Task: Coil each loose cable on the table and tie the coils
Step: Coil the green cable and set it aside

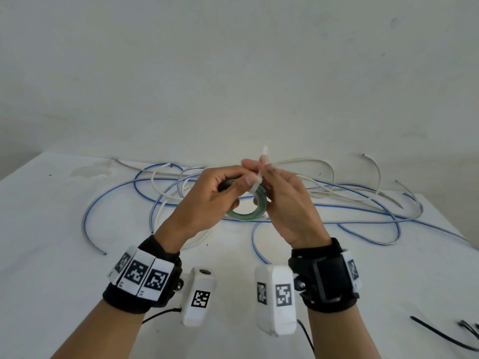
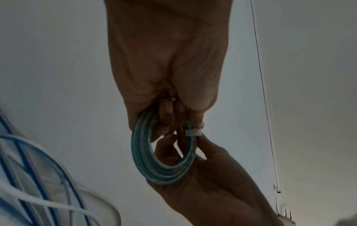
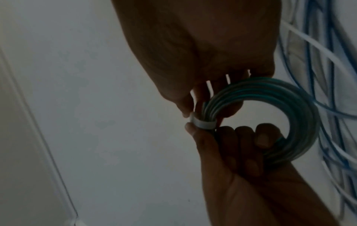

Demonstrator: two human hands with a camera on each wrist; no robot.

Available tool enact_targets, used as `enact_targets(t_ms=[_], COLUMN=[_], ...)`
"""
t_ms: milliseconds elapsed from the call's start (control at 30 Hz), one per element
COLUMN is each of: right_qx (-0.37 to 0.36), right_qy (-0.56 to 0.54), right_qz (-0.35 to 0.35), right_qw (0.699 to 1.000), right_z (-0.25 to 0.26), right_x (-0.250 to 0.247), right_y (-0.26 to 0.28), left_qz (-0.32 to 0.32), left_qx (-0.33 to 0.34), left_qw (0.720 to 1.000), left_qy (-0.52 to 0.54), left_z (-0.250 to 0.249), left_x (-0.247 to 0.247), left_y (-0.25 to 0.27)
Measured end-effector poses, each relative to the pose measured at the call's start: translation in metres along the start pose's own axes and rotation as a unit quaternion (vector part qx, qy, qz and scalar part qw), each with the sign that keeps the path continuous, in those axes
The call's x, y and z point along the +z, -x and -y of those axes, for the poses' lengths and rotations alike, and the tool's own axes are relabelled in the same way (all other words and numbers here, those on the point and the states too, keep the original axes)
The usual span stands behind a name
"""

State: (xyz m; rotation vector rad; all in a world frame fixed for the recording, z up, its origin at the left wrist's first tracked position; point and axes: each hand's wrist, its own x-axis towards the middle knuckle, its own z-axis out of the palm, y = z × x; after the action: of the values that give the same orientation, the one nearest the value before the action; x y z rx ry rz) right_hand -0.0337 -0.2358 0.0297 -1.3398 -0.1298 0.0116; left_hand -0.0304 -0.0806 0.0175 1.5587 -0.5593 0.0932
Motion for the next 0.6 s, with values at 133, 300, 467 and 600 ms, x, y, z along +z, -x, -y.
enact_targets(t_ms=[133,300,467,600], right_qx=[-0.069,-0.08,-0.076,-0.057], right_qy=[0.004,-0.035,-0.041,-0.079], right_qz=[-0.022,-0.045,-0.054,-0.049], right_qw=[0.997,0.995,0.995,0.994], right_z=[-0.002,-0.006,-0.011,-0.01], right_x=[0.005,0.006,0.009,0.008], right_y=[0.002,-0.002,-0.002,-0.001], left_qz=[-0.002,-0.002,-0.078,-0.101], left_qx=[0.004,-0.01,-0.022,-0.047], left_qw=[1.0,1.0,0.997,0.993], left_qy=[-0.009,-0.013,0.001,0.023], left_z=[-0.002,-0.008,-0.001,0.001], left_x=[0.003,0.012,0.021,0.027], left_y=[0.001,0.003,0.001,0.002])
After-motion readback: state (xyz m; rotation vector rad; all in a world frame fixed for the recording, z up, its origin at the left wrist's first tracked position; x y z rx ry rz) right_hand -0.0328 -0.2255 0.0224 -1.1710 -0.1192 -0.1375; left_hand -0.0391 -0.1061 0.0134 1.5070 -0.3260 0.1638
